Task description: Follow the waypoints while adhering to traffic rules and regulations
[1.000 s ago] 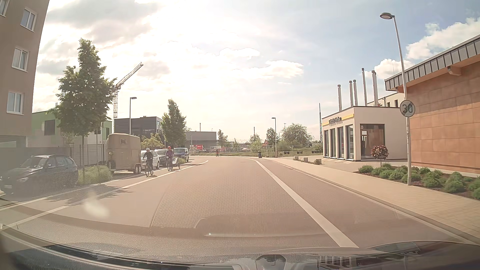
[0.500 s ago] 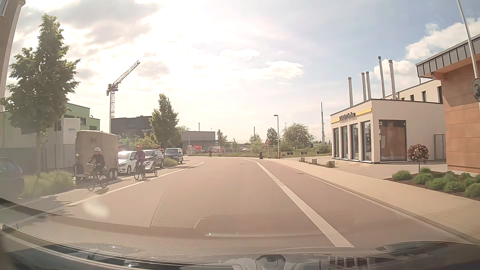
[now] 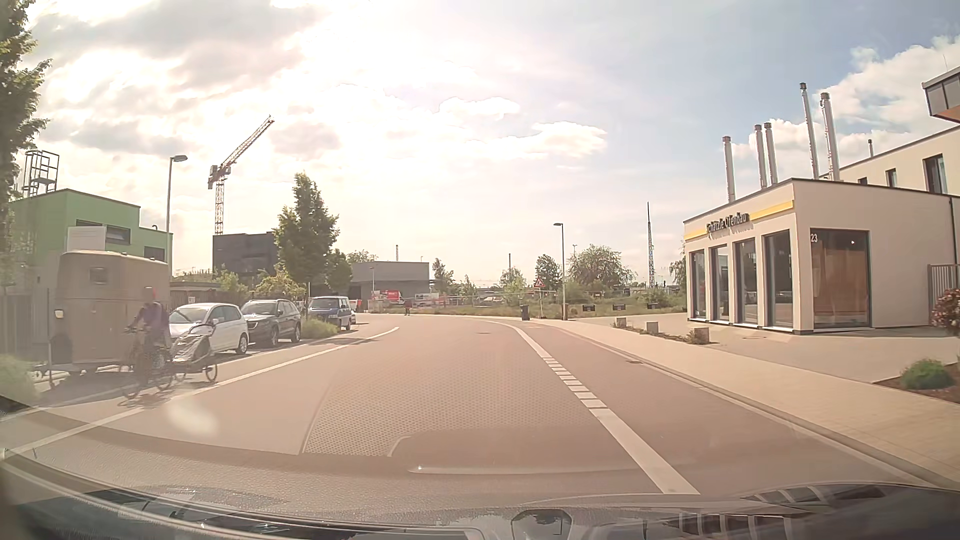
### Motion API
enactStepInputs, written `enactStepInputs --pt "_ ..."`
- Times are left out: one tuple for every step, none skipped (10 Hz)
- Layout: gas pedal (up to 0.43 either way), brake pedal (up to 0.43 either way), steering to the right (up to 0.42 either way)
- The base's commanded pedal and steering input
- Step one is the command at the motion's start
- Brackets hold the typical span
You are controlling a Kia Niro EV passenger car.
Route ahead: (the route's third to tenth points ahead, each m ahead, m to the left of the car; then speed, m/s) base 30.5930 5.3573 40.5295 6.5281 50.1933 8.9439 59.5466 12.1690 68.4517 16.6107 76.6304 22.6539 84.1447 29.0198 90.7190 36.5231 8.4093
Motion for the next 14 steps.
enactStepInputs --pt "0.079 0.000 -0.002" --pt "0.079 0.000 -0.002" --pt "0.079 0.000 -0.002" --pt "0.087 0.000 -0.001" --pt "0.087 0.000 -0.001" --pt "0.087 0.000 -0.001" --pt "0.087 0.000 -0.001" --pt "0.087 0.000 -0.001" --pt "0.087 0.000 -0.001" --pt "0.087 0.000 -0.003" --pt "0.087 0.000 -0.003" --pt "0.087 0.000 -0.002" --pt "0.079 0.000 -0.002" --pt "0.079 0.000 -0.002"
